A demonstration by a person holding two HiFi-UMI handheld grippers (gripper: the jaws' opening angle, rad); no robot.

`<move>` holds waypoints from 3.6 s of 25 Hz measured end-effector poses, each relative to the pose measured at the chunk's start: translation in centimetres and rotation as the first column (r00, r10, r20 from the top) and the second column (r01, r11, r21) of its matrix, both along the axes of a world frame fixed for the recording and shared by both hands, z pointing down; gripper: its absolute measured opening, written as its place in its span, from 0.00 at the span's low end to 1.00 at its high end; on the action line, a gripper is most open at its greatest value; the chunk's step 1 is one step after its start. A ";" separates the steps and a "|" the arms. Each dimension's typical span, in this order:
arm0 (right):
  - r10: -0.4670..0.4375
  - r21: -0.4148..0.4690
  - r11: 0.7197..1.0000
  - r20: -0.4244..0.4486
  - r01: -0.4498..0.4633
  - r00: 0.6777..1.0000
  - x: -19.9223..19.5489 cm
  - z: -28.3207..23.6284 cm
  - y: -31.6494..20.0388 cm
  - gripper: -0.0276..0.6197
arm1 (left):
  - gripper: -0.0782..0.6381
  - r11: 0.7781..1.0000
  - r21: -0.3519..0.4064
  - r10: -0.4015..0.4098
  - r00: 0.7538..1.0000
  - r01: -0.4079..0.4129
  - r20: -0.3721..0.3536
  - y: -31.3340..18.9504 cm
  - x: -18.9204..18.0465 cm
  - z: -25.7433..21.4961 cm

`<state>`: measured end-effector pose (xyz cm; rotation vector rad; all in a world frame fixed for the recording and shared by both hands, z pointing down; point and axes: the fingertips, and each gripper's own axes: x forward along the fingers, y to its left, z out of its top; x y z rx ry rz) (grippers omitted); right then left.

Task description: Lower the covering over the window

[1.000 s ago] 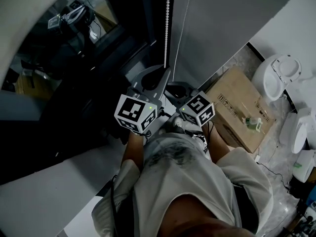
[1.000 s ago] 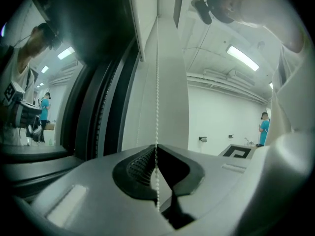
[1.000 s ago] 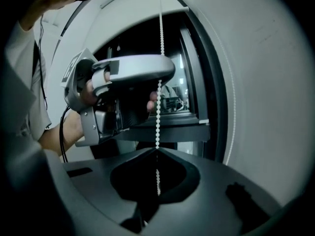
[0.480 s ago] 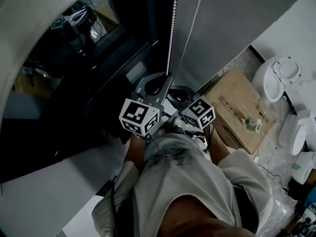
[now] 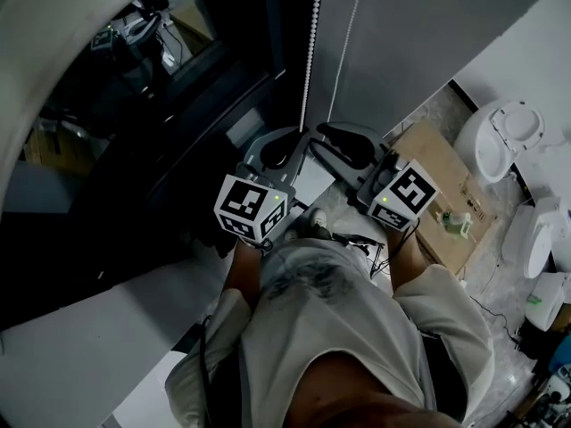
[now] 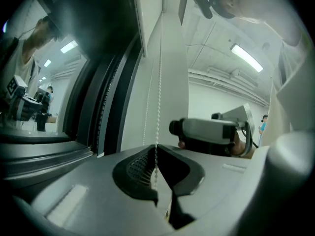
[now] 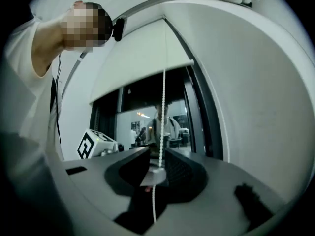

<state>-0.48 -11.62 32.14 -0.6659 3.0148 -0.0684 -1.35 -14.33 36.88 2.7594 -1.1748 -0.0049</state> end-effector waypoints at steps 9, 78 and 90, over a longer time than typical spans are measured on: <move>-0.024 0.135 0.991 0.063 0.016 0.998 -1.5 -6.5 -2.1 0.20 | 0.13 1.000 0.000 0.012 1.000 -0.012 0.004 0.2 0.6 0.2; 0.033 -0.035 0.999 -0.088 -0.036 0.996 -0.5 4.1 -2.2 0.07 | 0.23 0.990 0.135 0.055 0.997 -0.048 -0.048 -0.3 0.4 -7.4; 0.034 -0.027 0.999 -0.096 -0.037 0.995 -0.6 4.0 -2.0 0.07 | 0.15 0.957 0.290 0.042 0.999 -0.032 -0.028 -1.8 2.3 -13.6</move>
